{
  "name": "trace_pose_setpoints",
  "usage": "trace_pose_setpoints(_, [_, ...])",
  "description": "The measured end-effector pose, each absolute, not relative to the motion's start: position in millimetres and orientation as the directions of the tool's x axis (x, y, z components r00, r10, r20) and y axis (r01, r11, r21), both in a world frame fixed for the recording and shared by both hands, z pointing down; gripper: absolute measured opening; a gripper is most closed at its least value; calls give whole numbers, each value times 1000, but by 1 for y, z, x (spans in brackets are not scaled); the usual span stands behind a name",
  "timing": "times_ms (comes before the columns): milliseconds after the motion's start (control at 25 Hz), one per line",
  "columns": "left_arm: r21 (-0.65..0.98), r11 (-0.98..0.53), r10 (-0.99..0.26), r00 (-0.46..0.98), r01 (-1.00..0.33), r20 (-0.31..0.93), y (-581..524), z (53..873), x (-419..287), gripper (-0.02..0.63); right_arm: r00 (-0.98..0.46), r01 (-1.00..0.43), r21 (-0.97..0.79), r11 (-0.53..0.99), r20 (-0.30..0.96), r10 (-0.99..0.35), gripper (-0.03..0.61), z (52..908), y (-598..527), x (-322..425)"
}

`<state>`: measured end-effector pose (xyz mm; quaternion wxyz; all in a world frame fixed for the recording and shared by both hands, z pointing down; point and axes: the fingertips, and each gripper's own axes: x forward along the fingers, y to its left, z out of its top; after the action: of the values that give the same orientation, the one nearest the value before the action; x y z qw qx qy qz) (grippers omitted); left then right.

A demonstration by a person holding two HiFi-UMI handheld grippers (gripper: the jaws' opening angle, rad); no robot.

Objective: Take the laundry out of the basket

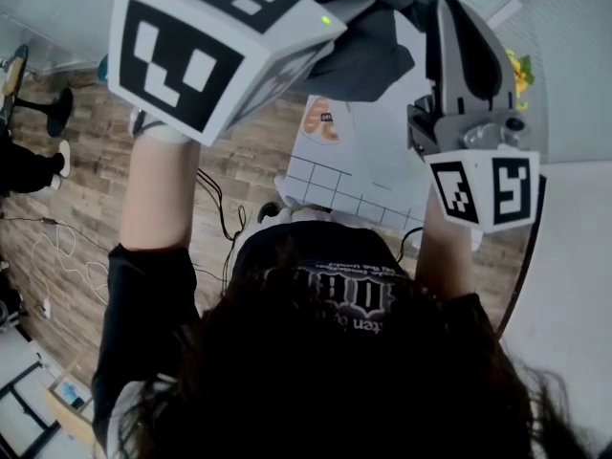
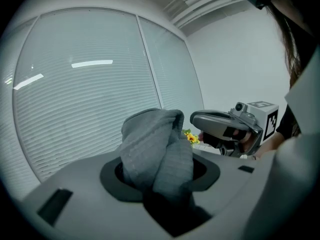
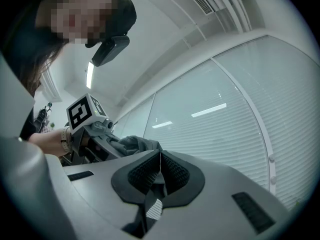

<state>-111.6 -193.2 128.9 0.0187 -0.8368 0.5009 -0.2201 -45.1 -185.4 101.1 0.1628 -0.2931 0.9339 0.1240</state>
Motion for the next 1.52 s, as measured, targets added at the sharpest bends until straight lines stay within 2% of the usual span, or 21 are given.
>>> trace_pose_setpoints(680, [-235, -411, -881, 317, -881, 351, -140, 155, -250, 196, -799, -561, 132, 817, -344, -493, 28, 120, -139, -170])
trace_pose_setpoints(1520, [-134, -346, -899, 288, -929, 329, -111, 239, -295, 196, -791, -590, 86, 802, -256, -555, 28, 187, -128, -218])
